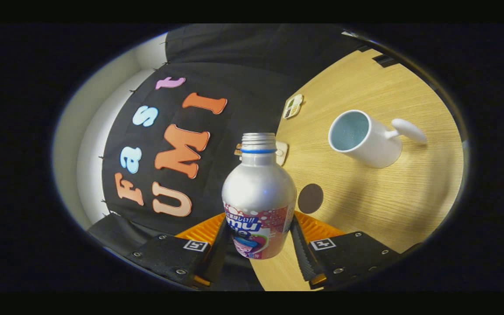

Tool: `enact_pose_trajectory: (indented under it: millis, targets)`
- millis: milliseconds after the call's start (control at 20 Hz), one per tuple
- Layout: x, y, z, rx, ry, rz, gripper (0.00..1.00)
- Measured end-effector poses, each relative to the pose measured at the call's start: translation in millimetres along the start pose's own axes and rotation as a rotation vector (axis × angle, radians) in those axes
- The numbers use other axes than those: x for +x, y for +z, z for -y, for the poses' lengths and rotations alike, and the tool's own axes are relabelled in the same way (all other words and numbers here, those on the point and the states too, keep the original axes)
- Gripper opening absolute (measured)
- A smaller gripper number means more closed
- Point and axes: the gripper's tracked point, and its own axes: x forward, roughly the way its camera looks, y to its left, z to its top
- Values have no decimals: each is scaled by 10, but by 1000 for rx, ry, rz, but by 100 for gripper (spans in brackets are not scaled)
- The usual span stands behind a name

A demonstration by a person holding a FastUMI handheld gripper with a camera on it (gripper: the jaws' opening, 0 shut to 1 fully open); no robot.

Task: Take the bottle from table, then pour the juice into the cup, finally place the bottle on the coaster

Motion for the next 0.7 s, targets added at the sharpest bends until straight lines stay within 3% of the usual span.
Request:
enact_pose_trajectory:
  millis: [400,700]
  targets:
    - [266,61,67,187,-35,-50,69]
    - [214,102,63,317,-38,-73,70]
